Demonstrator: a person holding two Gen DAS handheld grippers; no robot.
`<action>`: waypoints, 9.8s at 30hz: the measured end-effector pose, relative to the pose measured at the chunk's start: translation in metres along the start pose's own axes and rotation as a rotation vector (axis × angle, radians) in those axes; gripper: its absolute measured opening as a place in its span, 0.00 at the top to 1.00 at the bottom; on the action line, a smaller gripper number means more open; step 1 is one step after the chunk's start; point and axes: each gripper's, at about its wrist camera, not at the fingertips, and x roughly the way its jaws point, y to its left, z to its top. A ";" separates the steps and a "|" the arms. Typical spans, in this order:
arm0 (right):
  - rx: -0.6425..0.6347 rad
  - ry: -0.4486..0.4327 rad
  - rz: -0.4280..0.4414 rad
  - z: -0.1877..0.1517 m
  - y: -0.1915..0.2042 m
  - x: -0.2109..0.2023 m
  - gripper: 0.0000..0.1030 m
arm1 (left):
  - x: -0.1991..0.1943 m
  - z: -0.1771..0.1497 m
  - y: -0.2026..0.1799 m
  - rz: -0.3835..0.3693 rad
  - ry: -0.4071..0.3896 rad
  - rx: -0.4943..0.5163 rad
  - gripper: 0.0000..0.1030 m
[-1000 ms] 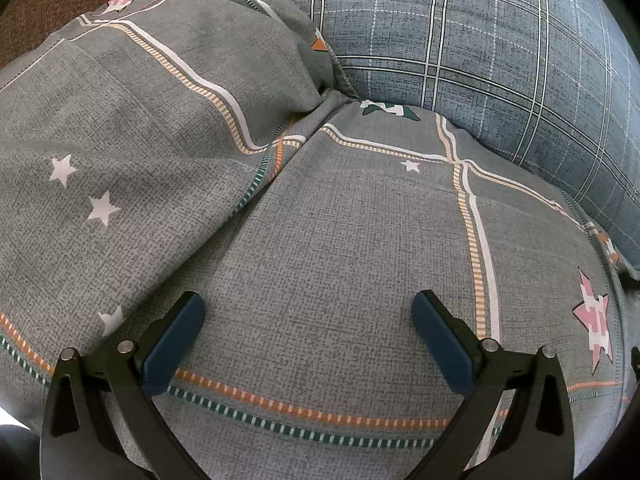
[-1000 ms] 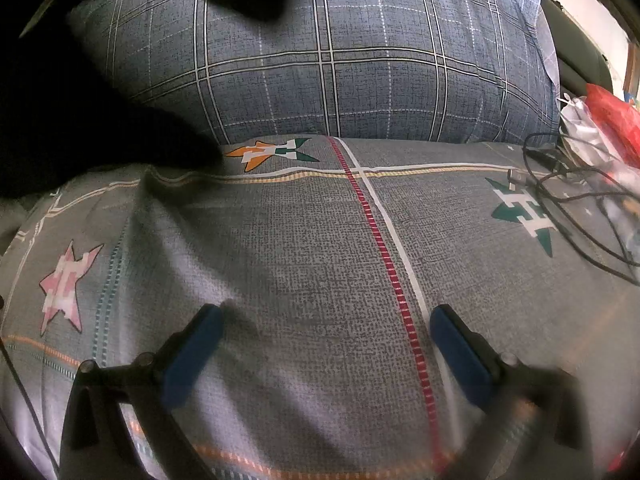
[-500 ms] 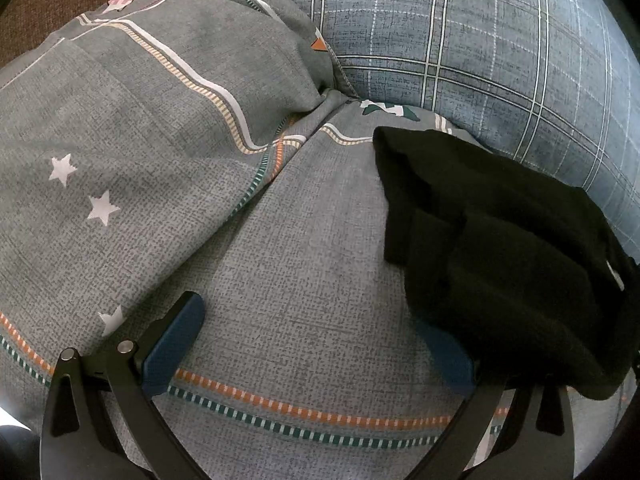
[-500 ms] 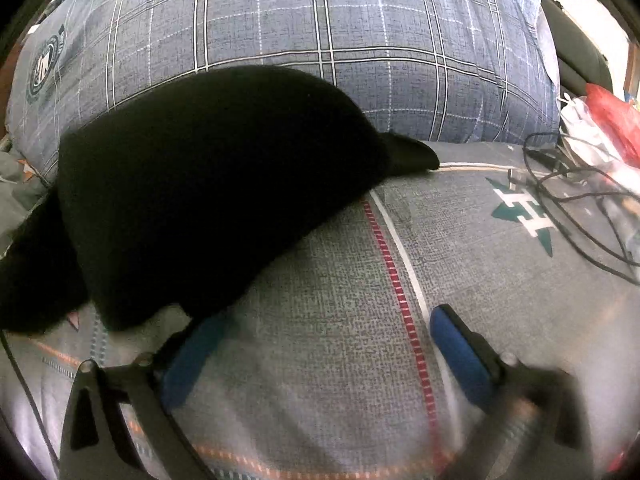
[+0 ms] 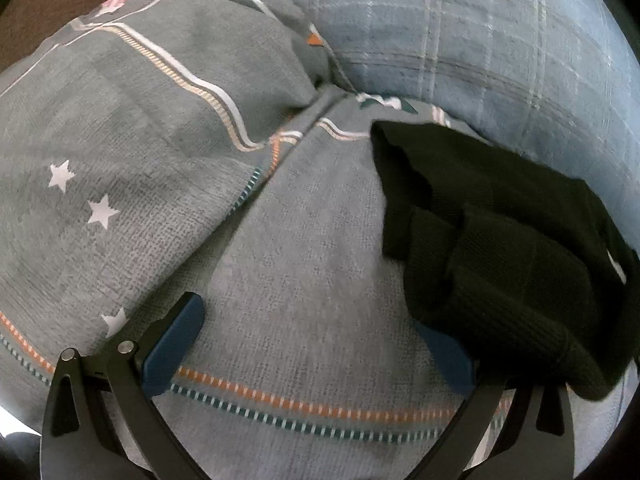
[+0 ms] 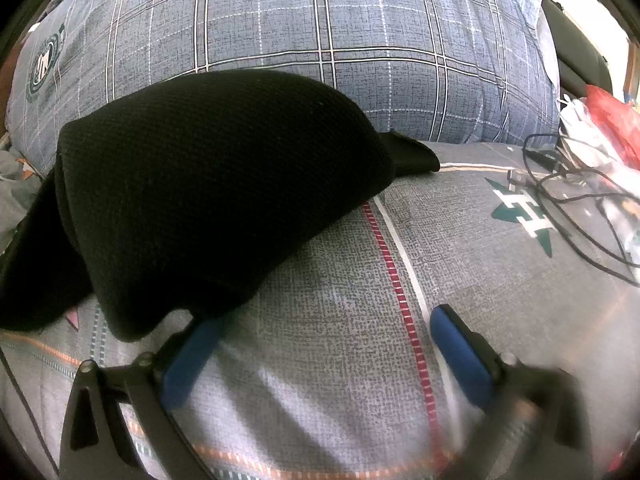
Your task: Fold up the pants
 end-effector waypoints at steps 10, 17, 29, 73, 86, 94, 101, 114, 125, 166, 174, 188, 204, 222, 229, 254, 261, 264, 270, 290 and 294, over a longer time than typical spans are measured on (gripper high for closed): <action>0.051 -0.035 0.059 -0.011 -0.011 -0.052 0.00 | -0.074 -0.008 -0.001 -0.039 -0.092 0.034 0.00; 0.099 -0.088 0.211 -0.010 -0.012 -0.088 0.00 | -0.090 -0.003 -0.019 -0.139 -0.087 0.032 0.00; 0.190 -0.035 0.246 0.000 -0.026 -0.067 0.00 | -0.055 -0.028 -0.038 -0.193 0.031 -0.002 0.00; 0.292 0.044 0.283 0.017 -0.114 -0.103 0.20 | -0.068 -0.042 -0.052 -0.368 0.060 0.238 0.87; 0.292 -0.045 0.401 0.051 -0.120 -0.102 0.87 | -0.069 -0.044 -0.060 -0.388 0.059 0.261 0.87; 0.177 0.207 0.054 -0.015 -0.154 -0.104 0.55 | -0.072 -0.049 -0.054 -0.371 0.063 0.296 0.86; 0.218 0.046 0.254 0.001 -0.146 -0.151 0.48 | -0.092 -0.042 -0.033 -0.371 0.055 0.247 0.66; -0.022 0.026 0.272 -0.004 -0.055 -0.117 0.43 | -0.045 -0.034 -0.003 -0.277 0.134 0.069 0.23; 0.032 0.209 0.134 0.002 -0.155 -0.028 0.27 | -0.045 -0.037 -0.018 -0.238 0.083 0.158 0.22; -0.544 0.114 0.483 0.144 0.059 0.103 0.25 | 0.048 0.119 -0.143 -0.470 0.158 0.657 0.18; -0.631 0.243 0.570 0.150 0.079 0.155 0.29 | 0.081 0.118 -0.174 -0.569 0.225 0.819 0.11; -0.678 -0.138 0.404 0.127 0.057 -0.005 0.97 | -0.018 0.098 -0.169 -0.524 0.042 0.843 0.94; -0.507 -0.012 0.443 -0.061 -0.001 -0.115 0.98 | -0.087 -0.063 -0.097 -0.600 0.126 0.504 0.96; -0.652 -0.169 0.661 -0.088 0.114 -0.142 0.67 | -0.088 -0.037 0.009 -0.429 0.067 0.137 0.34; -0.824 -0.182 0.606 -0.103 0.198 -0.108 0.68 | -0.055 -0.028 0.013 -0.406 0.078 0.054 0.34; -0.421 -0.138 0.580 -0.061 0.079 -0.134 0.55 | -0.130 -0.020 -0.001 -0.382 -0.095 0.136 0.36; -0.201 -0.088 0.356 -0.019 -0.021 -0.111 0.48 | -0.104 -0.021 -0.090 -0.517 -0.008 0.276 0.36; -0.160 -0.072 0.377 -0.015 -0.023 -0.104 0.48 | -0.094 -0.026 -0.125 -0.518 0.012 0.324 0.36; -0.182 -0.055 0.460 -0.017 0.015 -0.088 0.48 | -0.078 -0.035 -0.157 -0.456 0.014 0.365 0.36; -0.268 0.092 0.524 0.004 0.124 -0.008 0.89 | -0.059 -0.030 -0.114 -0.336 -0.004 0.301 0.34; -0.216 0.060 0.539 0.001 0.106 -0.021 0.66 | -0.068 -0.029 -0.120 -0.367 -0.011 0.305 0.34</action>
